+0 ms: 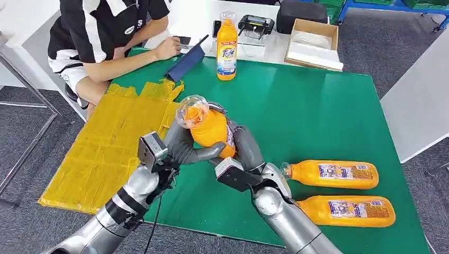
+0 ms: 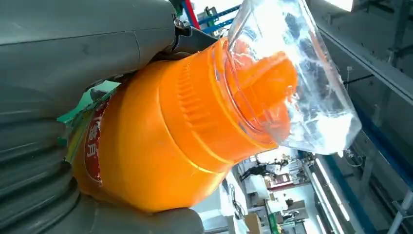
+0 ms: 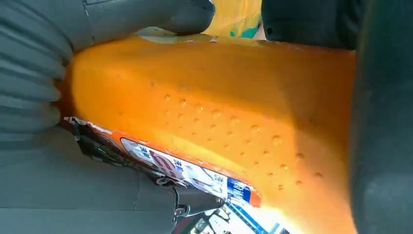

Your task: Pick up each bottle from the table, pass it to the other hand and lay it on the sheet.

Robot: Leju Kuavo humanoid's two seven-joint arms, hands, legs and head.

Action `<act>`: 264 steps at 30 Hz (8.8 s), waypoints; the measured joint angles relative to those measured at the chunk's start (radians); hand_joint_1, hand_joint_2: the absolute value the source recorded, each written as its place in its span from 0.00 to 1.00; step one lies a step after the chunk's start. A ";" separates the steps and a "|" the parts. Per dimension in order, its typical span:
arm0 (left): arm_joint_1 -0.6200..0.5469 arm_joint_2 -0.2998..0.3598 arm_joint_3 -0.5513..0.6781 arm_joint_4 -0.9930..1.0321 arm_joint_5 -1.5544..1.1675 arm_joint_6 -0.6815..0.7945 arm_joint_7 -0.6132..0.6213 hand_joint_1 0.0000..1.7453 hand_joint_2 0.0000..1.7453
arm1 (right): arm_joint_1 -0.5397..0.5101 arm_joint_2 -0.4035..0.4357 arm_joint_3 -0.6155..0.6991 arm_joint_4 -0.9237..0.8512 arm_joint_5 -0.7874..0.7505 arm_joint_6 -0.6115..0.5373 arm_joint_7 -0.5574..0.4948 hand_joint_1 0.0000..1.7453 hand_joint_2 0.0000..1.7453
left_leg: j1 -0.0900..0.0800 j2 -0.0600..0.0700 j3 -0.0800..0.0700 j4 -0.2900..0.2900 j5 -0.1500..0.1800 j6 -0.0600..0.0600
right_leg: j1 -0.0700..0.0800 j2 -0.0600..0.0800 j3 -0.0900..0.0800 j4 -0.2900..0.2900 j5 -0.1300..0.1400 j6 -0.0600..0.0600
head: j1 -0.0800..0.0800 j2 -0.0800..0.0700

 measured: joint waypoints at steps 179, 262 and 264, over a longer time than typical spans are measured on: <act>0.287 0.061 0.407 -0.205 -0.378 0.171 0.044 0.00 1.00 | 0.024 -0.484 -0.389 0.269 0.734 0.292 0.323 1.00 1.00 | -0.002 -0.002 0.000 0.000 -0.001 0.001 | -0.001 -0.002 0.002 0.000 -0.001 0.003 | 0.000 0.000; 0.193 0.052 0.278 -0.211 0.009 -0.174 0.039 0.00 1.00 | 0.058 0.000 -0.164 -0.111 -0.271 0.228 0.064 1.00 1.00 | -0.001 -0.002 0.000 0.000 0.000 0.001 | -0.001 -0.002 0.000 0.001 -0.002 0.003 | 0.000 0.000; 0.193 0.052 0.259 -0.211 -0.004 -0.174 0.037 0.00 1.00 | 0.055 0.000 -0.164 -0.101 -0.254 0.220 0.064 1.00 1.00 | -0.001 -0.002 0.000 0.000 0.000 0.001 | -0.001 -0.002 0.000 0.001 -0.002 0.003 | 0.000 0.000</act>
